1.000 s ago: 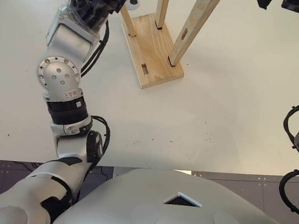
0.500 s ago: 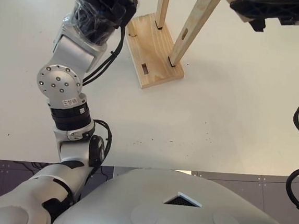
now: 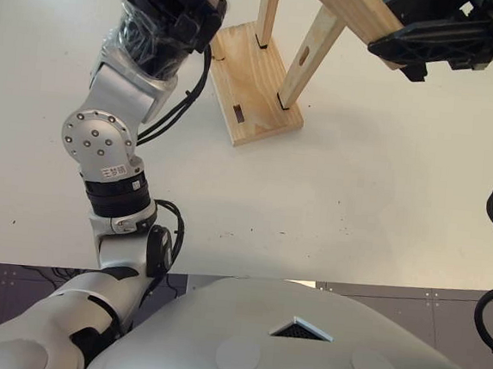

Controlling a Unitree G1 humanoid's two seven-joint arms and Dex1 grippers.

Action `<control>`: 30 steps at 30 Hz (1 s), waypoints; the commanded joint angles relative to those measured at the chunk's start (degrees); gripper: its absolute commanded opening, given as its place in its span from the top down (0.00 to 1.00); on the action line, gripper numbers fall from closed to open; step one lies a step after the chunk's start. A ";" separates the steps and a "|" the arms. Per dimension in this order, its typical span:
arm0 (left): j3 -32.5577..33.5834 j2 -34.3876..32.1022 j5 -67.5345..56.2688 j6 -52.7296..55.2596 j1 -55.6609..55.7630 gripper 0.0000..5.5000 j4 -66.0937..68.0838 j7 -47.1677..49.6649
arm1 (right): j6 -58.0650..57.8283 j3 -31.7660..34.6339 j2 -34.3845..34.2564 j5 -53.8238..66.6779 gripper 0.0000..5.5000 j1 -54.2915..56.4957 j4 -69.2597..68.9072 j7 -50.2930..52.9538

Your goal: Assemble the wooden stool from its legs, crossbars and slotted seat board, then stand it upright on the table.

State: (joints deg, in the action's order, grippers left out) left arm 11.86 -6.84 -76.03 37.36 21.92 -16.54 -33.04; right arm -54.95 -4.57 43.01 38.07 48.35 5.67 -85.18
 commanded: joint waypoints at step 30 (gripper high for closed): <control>0.36 -17.07 28.05 -14.53 -4.05 0.61 13.78 -13.62 | 22.75 -4.73 -4.64 -21.22 0.32 -11.14 9.20 22.41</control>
State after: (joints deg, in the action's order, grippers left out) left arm 12.66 -24.91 -50.56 25.92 18.04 -4.08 -45.89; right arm -33.29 -8.69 40.62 17.88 38.22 14.37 -63.68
